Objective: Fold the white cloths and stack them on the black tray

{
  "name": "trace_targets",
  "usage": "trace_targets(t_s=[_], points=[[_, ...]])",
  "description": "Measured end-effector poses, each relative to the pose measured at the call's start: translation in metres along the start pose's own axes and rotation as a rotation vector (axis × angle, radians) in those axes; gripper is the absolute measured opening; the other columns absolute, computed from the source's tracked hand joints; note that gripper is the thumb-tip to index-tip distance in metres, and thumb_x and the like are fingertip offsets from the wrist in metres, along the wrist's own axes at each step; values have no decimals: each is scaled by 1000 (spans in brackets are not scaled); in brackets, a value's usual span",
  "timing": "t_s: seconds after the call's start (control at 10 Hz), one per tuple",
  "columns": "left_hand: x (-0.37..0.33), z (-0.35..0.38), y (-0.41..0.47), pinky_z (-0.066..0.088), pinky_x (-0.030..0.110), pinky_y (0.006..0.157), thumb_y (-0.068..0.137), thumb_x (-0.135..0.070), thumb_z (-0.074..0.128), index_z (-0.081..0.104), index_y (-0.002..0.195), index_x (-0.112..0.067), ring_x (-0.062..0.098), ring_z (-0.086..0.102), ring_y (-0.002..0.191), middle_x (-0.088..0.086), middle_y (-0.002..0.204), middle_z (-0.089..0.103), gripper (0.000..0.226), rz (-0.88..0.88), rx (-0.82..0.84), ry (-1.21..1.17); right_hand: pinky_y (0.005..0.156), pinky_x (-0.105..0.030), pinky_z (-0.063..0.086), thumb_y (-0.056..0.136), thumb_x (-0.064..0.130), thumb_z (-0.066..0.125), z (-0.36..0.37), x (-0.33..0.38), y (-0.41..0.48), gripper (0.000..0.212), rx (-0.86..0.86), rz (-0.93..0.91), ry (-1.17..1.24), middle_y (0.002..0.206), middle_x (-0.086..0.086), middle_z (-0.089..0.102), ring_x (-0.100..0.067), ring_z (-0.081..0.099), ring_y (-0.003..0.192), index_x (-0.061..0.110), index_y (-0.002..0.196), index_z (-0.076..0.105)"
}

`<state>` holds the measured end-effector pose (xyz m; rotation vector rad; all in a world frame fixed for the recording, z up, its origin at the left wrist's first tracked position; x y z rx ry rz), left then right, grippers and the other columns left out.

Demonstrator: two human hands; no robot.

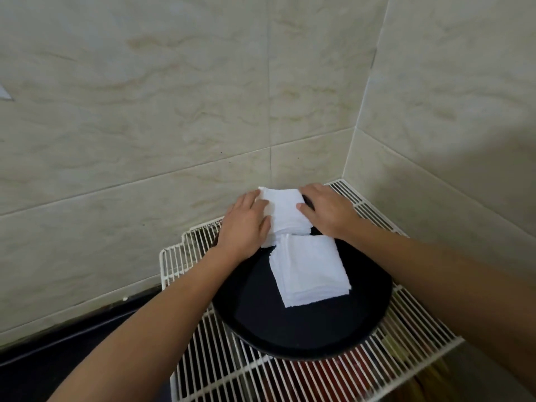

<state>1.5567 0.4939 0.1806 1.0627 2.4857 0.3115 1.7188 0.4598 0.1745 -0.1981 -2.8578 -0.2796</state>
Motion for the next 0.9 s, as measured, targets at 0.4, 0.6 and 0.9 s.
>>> trace_targets(t_s=[0.4, 0.6, 0.9], points=[[-8, 20, -93, 49, 33, 72, 81, -37, 67, 61, 77, -14, 18, 61, 76, -2, 74, 65, 25, -692, 59, -441, 76, -31, 44, 91, 39, 59, 21, -9, -102, 48, 213, 219, 337, 101, 1, 62, -19, 60, 94, 17, 132, 48], [-3, 16, -114, 48, 34, 67, 85, -36, 65, 61, 76, -14, 18, 62, 73, 0, 72, 65, 24, -777, -6, -465, 97, -37, 43, 96, 37, 54, 21, 9, -115, 60, 171, 197, 415, 137, -7, 53, -26, 52, 122, 17, 147, 32], [-39, -11, -138, 48, 36, 83, 91, -35, 56, 59, 111, -18, 18, 54, 96, -1, 107, 56, 27, -510, -63, -41, 95, -43, 47, 93, 55, 47, -27, -19, -121, 61, -12, 202, 391, 123, -2, 61, -24, 58, 112, 22, 143, 38]])
Point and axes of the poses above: each hand's wrist, its own y-axis towards the middle knuckle, its own z-axis out of the palm, x = y × z, the point moved 10 cm from there along y, towards the middle knuckle
